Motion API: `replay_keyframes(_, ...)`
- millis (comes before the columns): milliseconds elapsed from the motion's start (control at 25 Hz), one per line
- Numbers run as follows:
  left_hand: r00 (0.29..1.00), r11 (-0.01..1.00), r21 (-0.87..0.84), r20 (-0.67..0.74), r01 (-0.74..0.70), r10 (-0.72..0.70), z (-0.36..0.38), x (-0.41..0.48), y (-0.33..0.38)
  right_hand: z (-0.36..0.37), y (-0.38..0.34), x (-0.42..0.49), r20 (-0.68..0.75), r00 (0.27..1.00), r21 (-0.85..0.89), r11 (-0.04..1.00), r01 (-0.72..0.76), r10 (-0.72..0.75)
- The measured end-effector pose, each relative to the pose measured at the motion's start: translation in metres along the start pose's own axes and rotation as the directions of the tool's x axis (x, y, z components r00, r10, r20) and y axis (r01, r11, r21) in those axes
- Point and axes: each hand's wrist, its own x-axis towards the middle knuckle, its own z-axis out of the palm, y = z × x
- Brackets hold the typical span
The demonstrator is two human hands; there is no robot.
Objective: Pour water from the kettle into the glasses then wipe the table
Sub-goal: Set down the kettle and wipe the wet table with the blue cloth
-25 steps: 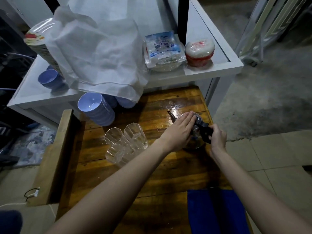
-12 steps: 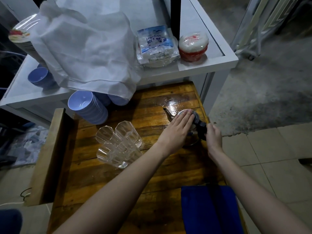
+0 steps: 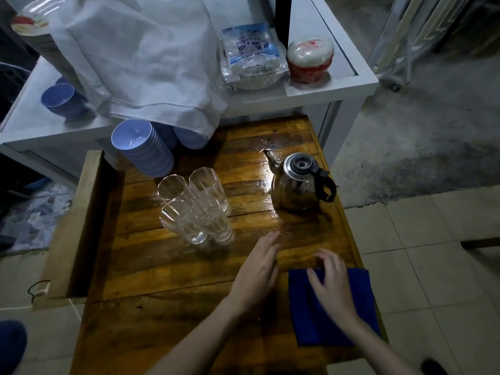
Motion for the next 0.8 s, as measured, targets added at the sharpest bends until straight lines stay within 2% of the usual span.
replay_keyframes(120, 0.992, 0.992, 0.004, -0.006, 0.125, -0.125, 0.013, -0.075, -0.025, 0.019, 0.013, -0.044, 0.065, 0.998, -0.190, 0.981, 0.038, -0.026)
replay_keyframes(240, 0.961, 0.964, -0.012, -0.077, 0.266, -0.266, 0.012, -0.136, -0.052, 0.029, 0.025, -0.064, -0.014, 0.999, -0.401, 0.915, -0.040, 0.038)
replay_keyframes(360, 0.910, 0.921, -0.024, -0.146, 0.389, -0.388, 0.006, -0.183, -0.083, 0.035, 0.035, -0.070, -0.091, 0.980, -0.442, 0.875, -0.198, 0.176)
replay_keyframes(560, 0.809, 0.839, -0.028, -0.248, 0.544, -0.533, -0.020, -0.248, -0.134, 0.056, 0.031, -0.067, -0.138, 0.969, -0.485, 0.839, -0.246, 0.205)
replay_keyframes(680, 0.768, 0.799, 0.010, -0.282, 0.601, -0.575, -0.036, -0.283, -0.172, 0.070, 0.020, -0.066, -0.092, 0.989, -0.561, 0.815, -0.144, 0.112)
replay_keyframes(800, 0.722, 0.754, 0.014, -0.302, 0.657, -0.623, -0.049, -0.298, -0.203, 0.087, 0.003, -0.072, 0.053, 0.998, -0.609, 0.791, 0.052, -0.025)
